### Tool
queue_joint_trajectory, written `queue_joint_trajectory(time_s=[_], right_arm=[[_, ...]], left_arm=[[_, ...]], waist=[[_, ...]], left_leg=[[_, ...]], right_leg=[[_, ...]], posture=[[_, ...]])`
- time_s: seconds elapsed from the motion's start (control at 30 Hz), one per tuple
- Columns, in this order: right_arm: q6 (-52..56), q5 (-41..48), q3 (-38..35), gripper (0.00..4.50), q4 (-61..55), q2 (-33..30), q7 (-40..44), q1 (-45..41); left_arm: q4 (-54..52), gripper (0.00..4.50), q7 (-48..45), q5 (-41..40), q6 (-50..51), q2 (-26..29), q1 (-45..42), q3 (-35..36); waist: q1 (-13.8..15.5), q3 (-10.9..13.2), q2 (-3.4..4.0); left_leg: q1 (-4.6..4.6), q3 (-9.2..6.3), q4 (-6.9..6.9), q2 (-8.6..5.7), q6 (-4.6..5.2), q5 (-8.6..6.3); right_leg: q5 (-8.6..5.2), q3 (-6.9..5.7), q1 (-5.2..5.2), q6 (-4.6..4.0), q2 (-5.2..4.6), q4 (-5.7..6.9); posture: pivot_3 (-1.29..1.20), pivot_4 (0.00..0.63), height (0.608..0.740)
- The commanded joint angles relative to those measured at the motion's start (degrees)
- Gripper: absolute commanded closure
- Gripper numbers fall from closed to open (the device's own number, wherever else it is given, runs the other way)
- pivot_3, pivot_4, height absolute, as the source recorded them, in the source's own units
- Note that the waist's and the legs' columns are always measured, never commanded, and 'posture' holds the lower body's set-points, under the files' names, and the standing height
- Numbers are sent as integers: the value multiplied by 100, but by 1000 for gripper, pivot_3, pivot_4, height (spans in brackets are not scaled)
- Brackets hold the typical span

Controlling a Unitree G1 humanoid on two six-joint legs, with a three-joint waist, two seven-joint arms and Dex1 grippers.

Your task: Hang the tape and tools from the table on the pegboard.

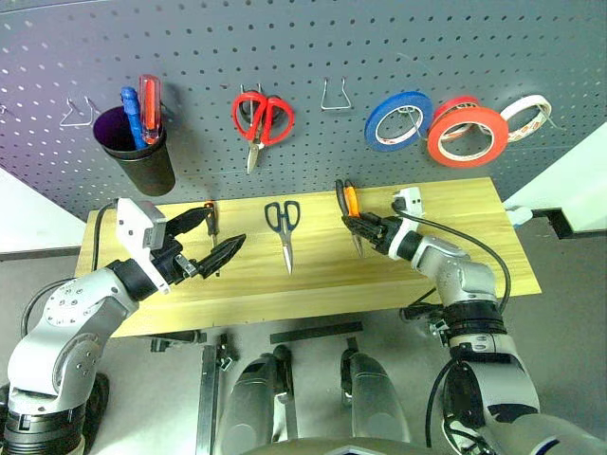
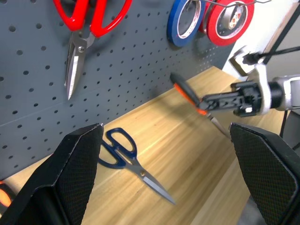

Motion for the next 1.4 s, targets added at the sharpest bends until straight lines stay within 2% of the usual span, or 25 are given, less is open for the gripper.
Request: queue_joint_trajectory(time_s=[0.03, 0.2, 0.37, 0.67, 1.0, 1.23, 1.4], right_arm=[[-56, 597, -216, 2401, -525, 33, 442, 148], [26, 1163, -321, 2401, -1017, -16, 806, 288], [-84, 1237, -169, 2402, -1377, -92, 909, 261], [-297, 1489, -279, 2402, -1548, -22, 831, -369], [-504, 1688, -300, 2402, -1616, -38, 745, -864], [-1106, 1305, -131, 2402, -1372, 93, 427, -1309], [-1859, 917, -73, 2402, -675, 420, 124, -1762]], left_arm=[[14, 0, -120, 55, -148, 50, -92, 13], [125, 0, -209, 140, -202, 35, -213, 1], [208, 0, -287, 76, -191, 7, -318, -15], [261, 0, -370, 67, -229, -15, -412, -77], [372, 0, -371, 98, -312, -81, -589, -93], [218, 0, -282, -67, -210, -146, -671, -56], [215, 0, -234, -52, -250, -184, -716, -54]], waist=[[-4, -1, -1], [-8, -4, -3], [-10, -12, -11], [-16, -50, -30], [-19, -215, -78], [-33, -285, -76], [-49, -385, -77]], left_leg=[[0, 0, 0, 0, 0, 0], [0, 2, 3, 0, 1, 0], [0, 3, 9, 0, 1, 1], [0, 6, 17, -1, 6, 4], [2, 8, 32, -1, 12, 8], [1, 8, 77, 4, 3, 2], [3, 8, 96, 7, 2, 2]], right_leg=[[0, 0, 0, 0, 0, 0], [1, -1, 2, 1, 1, 2], [2, -1, 3, 3, 3, 6], [3, -1, 3, 4, 6, 17], [3, -2, 3, 5, 6, 58], [3, -1, 4, 5, 8, 78], [8, 0, 9, 1, 12, 90]], posture=[[-113, 243, 740], [-124, 222, 740], [-135, 203, 740], [-144, 162, 740], [-157, 126, 740], [-159, 109, 740], [-150, 95, 740]])
